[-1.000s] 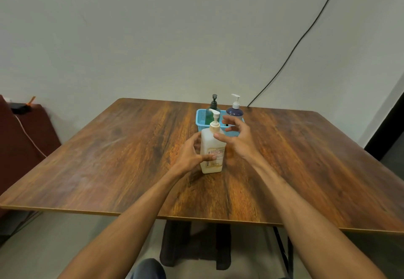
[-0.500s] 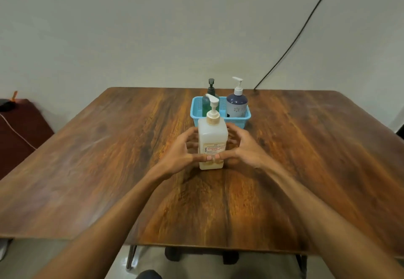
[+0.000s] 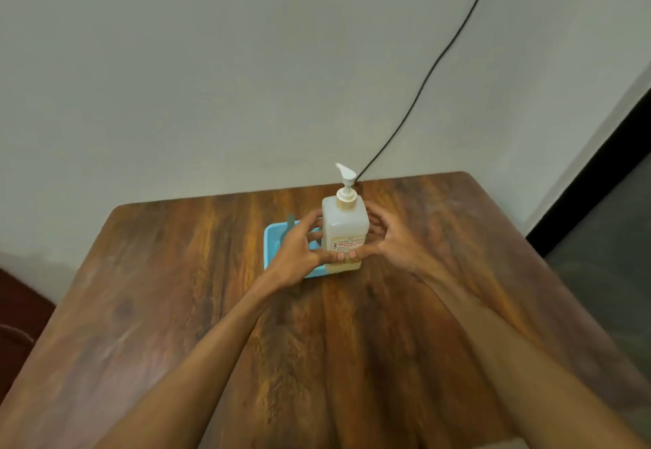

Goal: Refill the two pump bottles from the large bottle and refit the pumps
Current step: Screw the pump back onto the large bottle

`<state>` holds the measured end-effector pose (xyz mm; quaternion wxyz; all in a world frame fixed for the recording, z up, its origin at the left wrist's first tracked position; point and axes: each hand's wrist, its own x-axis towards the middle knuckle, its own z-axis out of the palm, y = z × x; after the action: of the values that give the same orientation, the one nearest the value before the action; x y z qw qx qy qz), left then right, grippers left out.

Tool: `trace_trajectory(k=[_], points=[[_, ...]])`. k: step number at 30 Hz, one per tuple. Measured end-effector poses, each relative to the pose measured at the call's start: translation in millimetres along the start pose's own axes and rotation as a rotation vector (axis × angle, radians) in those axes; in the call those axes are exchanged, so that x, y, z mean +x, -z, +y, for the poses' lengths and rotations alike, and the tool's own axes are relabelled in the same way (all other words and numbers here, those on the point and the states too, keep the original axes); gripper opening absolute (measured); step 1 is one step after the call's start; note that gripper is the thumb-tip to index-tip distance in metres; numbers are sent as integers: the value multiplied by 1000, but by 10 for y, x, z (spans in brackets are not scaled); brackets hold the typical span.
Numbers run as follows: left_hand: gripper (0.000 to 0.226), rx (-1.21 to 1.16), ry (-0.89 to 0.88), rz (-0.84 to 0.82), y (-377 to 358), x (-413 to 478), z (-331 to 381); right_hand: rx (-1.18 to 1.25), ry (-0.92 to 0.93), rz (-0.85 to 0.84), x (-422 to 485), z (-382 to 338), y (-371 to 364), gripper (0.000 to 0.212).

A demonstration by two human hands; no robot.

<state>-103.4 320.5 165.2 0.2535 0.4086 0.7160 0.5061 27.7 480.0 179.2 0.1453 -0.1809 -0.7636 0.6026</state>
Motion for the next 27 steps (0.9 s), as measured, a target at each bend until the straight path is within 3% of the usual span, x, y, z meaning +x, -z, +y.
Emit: trace_trajectory(k=[4, 10, 12, 19, 27], points=[[72, -48, -9, -71, -258, 392, 377, -11, -31, 64, -2, -251, 482, 80], [84, -72, 13, -108, -1010, 1052, 578, -57, -100, 173, 47, -77, 1358, 78], [84, -82, 27, -121, -1473, 1446, 624, -71, -148, 162, 167, 148, 1888, 77], [85, -34, 59, -128, -2204, 2380, 508, -50, -176, 179, 645, 679, 2727, 69], [76, 13, 100, -105, -3004, 3496, -73, -46, -201, 252, 1439, 1835, 3465, 76]])
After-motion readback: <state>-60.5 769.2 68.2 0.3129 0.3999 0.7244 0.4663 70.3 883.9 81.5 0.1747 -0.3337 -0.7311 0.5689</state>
